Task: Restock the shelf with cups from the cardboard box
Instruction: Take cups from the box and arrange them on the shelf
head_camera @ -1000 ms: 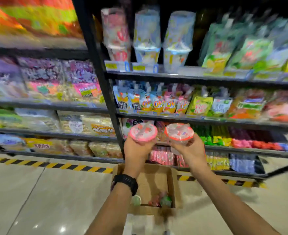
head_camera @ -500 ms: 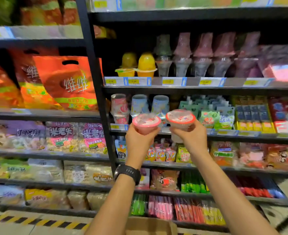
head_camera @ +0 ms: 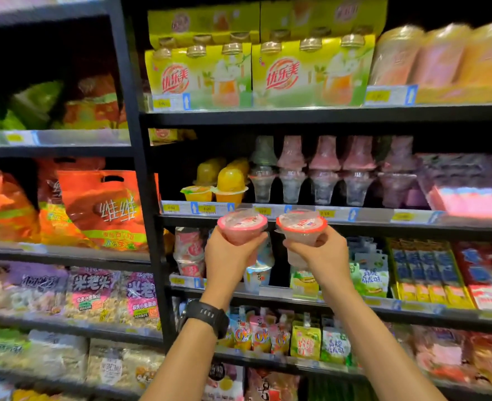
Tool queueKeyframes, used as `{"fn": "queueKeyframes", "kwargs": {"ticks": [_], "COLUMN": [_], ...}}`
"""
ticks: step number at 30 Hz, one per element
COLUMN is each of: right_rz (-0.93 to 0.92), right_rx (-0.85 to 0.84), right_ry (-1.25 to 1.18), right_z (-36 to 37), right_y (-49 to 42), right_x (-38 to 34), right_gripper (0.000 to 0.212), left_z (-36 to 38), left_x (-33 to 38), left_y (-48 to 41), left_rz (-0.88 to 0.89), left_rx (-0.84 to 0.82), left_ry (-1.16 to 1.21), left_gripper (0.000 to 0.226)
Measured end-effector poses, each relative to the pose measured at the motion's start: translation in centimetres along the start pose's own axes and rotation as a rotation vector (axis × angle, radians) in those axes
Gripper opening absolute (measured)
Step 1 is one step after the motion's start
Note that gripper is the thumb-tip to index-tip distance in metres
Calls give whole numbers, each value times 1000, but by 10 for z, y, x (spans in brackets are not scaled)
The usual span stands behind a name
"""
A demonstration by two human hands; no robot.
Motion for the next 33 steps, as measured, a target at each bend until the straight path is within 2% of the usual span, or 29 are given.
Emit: {"fn": "queueKeyframes", "kwargs": {"ticks": [11, 15, 17, 21, 23, 26, 29, 33], "right_rz": [-89, -106, -111, -143, -134, -119, -118, -108], "right_rx": [64, 83, 92, 91, 95, 101, 77, 37], "right_ry": [1, 10, 43, 97, 116, 147, 122, 103], "right_z": [-3, -3, -7, -13, -15, -19, -22, -29], "right_y": [-61, -90, -106, -139, -156, -175, -187, -197], "right_x": [-34, -41, -45, -47, -40, -27, -17, -6], "right_gripper": [42, 43, 42, 41, 44, 47, 43, 36], "left_z": [12, 23, 31, 50, 63, 85, 102, 110], "left_x": [14, 35, 45, 64, 70, 74, 65, 31], "left_y": [-88, -132, -156, -193, -210, -230, -255, -293], "left_rz": [74, 137, 138, 199, 230, 286, 256, 5], "left_rx": [-71, -113, -145, -201, -241, -309, -368, -436], "left_ry": [23, -37, -160, -587, -733, -960, -1116, -1070], "left_gripper": [56, 40, 39, 74, 82, 65, 45, 37]}}
Point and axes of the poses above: each hand's wrist, its own y-axis away from the middle knuckle, its own z-axis out of the palm, x = y × z, the point moved 5 cm from there along -y, towards the middle knuckle, and after that the axes turned 13 degrees about y, right-handed, at the moved point
